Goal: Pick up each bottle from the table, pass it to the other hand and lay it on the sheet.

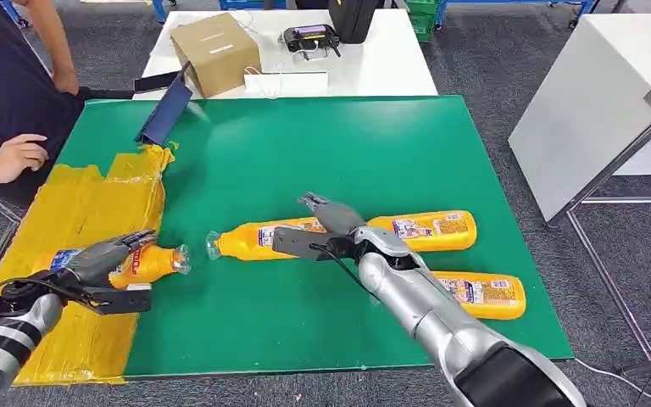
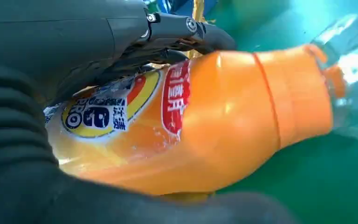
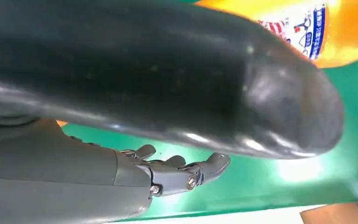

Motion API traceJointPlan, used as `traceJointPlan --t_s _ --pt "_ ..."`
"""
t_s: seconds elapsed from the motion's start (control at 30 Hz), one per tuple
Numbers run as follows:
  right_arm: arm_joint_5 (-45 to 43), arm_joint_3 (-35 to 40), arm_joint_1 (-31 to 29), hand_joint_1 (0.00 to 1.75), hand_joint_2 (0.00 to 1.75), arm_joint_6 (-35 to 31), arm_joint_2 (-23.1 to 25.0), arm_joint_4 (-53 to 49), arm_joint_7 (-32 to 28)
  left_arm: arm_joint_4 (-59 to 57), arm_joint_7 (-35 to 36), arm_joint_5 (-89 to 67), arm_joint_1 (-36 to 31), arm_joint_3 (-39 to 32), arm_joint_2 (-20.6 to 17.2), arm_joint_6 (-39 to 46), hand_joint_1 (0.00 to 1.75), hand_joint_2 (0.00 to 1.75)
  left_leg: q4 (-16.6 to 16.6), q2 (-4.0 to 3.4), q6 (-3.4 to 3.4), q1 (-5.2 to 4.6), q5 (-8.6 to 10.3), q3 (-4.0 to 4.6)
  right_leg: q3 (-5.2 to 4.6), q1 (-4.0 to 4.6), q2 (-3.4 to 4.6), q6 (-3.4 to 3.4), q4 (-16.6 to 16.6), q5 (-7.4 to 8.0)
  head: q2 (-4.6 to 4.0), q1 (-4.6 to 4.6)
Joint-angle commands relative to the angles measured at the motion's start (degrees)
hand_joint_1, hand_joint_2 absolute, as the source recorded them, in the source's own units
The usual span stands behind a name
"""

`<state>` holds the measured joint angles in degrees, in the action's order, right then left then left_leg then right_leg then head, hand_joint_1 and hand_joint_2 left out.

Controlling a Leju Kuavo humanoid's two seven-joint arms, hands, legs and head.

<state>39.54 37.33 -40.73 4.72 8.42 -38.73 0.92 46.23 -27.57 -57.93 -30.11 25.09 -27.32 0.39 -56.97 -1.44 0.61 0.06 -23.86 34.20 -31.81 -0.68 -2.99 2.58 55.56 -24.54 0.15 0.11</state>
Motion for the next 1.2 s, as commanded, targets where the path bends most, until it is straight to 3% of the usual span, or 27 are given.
traceJointPlan --t_s 0.03,0.2,0.37,0.4,0.43,0.57,0.7,0.77,0.93,1.0,1.07,1.2 --pt "1.2 4.6 -5.7 0.00 0.00 -0.8 2.7 14.4 -1.3 2.5 -7.6 15.2 1.0 1.9 1.6 -5.9 0.00 0.00 0.0 0.07 -0.04 0.04 -0.03 -0.08 0.09 0.01 0.22 -0.08 0.0 -0.03 0.00 0.02" --pt "5.0 7.9 -6.5 0.00 0.00 0.7 3.1 19.4 1.2 8.0 -10.0 22.5 3.0 -1.8 5.6 -8.2 0.00 0.00 0.0 0.25 -0.03 0.04 -0.02 -0.11 0.15 0.01 0.10 -0.07 0.0 -0.07 0.00 0.02" --pt "9.6 11.3 -4.8 0.00 0.00 6.2 1.7 23.7 3.6 15.8 -12.2 35.7 4.0 -8.9 11.9 -17.5 0.00 0.00 0.0 0.44 0.00 0.06 0.02 0.02 0.13 0.03 -0.15 -0.05 -0.1 -0.06 0.00 0.00" --pt "9.6 11.1 -4.2 1.75 0.00 6.1 1.3 23.9 3.6 16.4 -12.1 38.2 4.1 -10.4 13.4 -19.4 0.00 0.00 0.0 0.47 -0.02 0.07 0.01 -0.03 0.19 0.02 -0.12 -0.06 -0.1 -0.08 0.00 -0.02" --pt "10.2 11.2 -3.7 1.75 1.75 6.3 0.8 24.2 3.7 17.5 -11.3 42.0 4.3 -13.3 15.5 -21.6 0.00 0.00 0.0 0.49 -0.01 0.06 0.03 -0.03 0.20 0.01 -0.22 -0.04 -0.2 -0.06 0.00 0.00" --pt "10.4 9.8 -2.7 1.75 1.75 6.3 0.1 24.4 4.8 20.2 -6.6 51.3 5.0 -20.2 20.1 -26.5 0.00 0.00 0.0 0.54 -0.01 0.06 0.02 -0.12 0.30 0.00 -0.16 -0.06 -0.2 -0.03 0.00 0.02" --pt "10.3 9.5 -2.6 1.75 1.75 6.1 0.0 24.4 5.0 20.7 -6.0 52.2 5.1 -20.9 20.5 -26.8 0.00 0.00 0.0 0.40 -0.03 -0.02 0.03 -0.20 0.29 -0.03 -0.08 -0.09 -0.2 -0.01 0.00 0.00" --pt "9.8 7.8 -2.6 1.75 1.75 4.0 0.0 23.9 5.9 21.5 -1.1 59.0 5.7 -24.8 22.7 -29.2 0.00 0.00 0.0 0.33 -0.03 -0.03 0.04 -0.30 0.33 -0.04 -0.02 -0.09 -0.2 0.00 0.00 -0.02" --pt "4.7 -2.7 -1.8 1.75 1.75 -11.6 -0.1 19.8 5.3 31.3 5.8 67.4 12.9 -29.6 25.4 -27.1 0.00 0.00 0.0 0.27 0.01 0.00 0.06 -0.31 0.30 -0.04 0.09 -0.07 -0.2 0.05 0.00 -0.02" --pt "4.7 -2.8 -1.9 1.75 1.75 -11.2 -0.2 19.6 5.2 32.3 6.0 67.5 13.6 -29.7 25.4 -27.0 0.00 0.00 0.0 0.10 0.06 -0.04 0.03 -0.34 0.31 -0.08 0.26 -0.13 -0.2 0.07 0.00 0.00" --pt "1.9 -8.7 0.0 1.75 1.75 -21.9 -0.3 14.7 0.2 35.7 7.5 69.5 16.5 -30.7 26.1 -26.3 0.00 0.00 -0.1 0.14 0.06 -0.07 0.04 -0.19 0.19 -0.09 0.14 -0.21 0.0 0.08 0.00 0.00" --pt "0.6 -16.4 6.2 1.75 1.75 -27.1 0.0 -1.1 -3.7 41.0 8.2 69.7 21.4 -31.0 27.4 -24.9 0.00 0.00 0.0 -0.03 0.10 -0.13 0.04 -0.02 0.03 -0.12 0.25 -0.20 0.0 0.09 0.00 0.02"
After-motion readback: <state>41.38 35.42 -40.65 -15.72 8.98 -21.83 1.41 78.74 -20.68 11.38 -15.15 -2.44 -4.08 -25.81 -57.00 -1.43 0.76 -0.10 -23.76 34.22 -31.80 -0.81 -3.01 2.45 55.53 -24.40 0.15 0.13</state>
